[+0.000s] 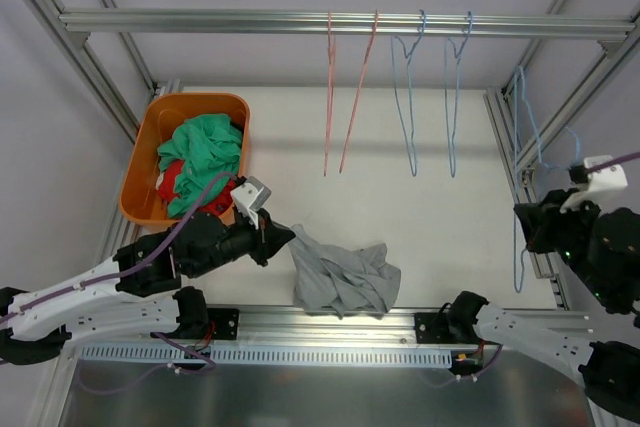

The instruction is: Remove the tank top from the hanger

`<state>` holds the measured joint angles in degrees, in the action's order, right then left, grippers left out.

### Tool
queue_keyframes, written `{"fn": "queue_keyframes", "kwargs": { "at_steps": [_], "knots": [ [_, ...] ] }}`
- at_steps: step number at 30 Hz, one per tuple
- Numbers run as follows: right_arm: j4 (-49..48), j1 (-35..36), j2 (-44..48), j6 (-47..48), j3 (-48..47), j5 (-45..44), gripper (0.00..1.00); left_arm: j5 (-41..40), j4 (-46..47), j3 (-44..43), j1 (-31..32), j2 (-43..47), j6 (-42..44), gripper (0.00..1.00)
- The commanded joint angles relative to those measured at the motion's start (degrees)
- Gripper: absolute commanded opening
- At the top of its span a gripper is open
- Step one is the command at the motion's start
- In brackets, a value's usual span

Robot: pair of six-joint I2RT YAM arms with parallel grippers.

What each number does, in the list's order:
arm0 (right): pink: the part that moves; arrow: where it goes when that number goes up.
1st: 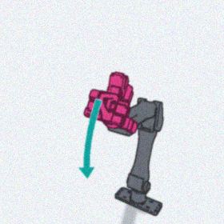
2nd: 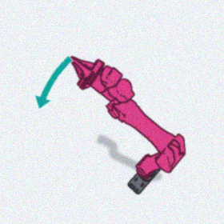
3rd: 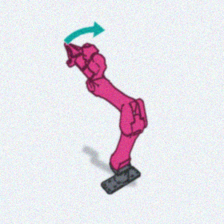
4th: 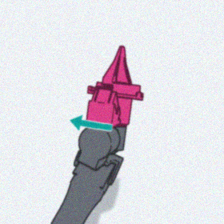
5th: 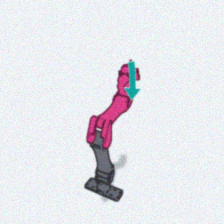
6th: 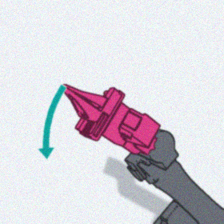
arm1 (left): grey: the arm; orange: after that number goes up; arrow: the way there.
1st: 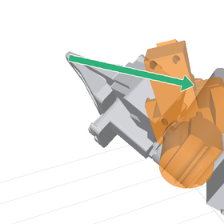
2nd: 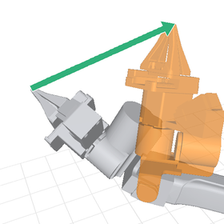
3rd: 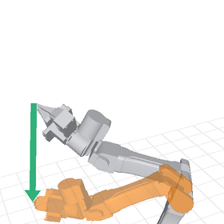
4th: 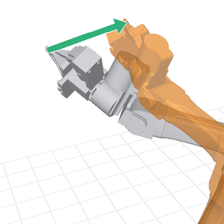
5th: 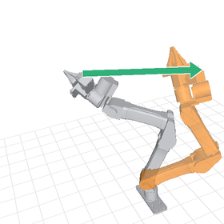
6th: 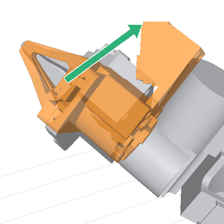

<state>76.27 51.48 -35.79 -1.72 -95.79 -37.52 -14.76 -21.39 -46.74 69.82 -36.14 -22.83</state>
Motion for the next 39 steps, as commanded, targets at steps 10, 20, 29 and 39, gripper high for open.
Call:
{"fn": "queue_keyframes", "kwargs": {
  "at_steps": [10,20,29,39],
  "knots": [
    [-1.8,-36.8,-27.9,12.5,-13.8,33.0,0.0,-4.9,-2.8,-6.9,0.6,-7.6,2.5,0.0],
    [-11.0,-42.9,-28.4,16.1,-15.8,43.0,0.0,-5.9,-2.9,-4.2,0.6,-2.2,3.4,0.0],
    [-9.5,-52.5,-43.8,18.2,-29.4,55.6,0.0,-6.0,-2.9,-1.1,0.6,-0.4,3.0,0.0],
    [-11.1,-57.5,-54.6,18.5,-34.6,59.2,0.0,-6.3,-2.5,-0.4,0.6,-1.7,1.7,0.0]
  ]
}}
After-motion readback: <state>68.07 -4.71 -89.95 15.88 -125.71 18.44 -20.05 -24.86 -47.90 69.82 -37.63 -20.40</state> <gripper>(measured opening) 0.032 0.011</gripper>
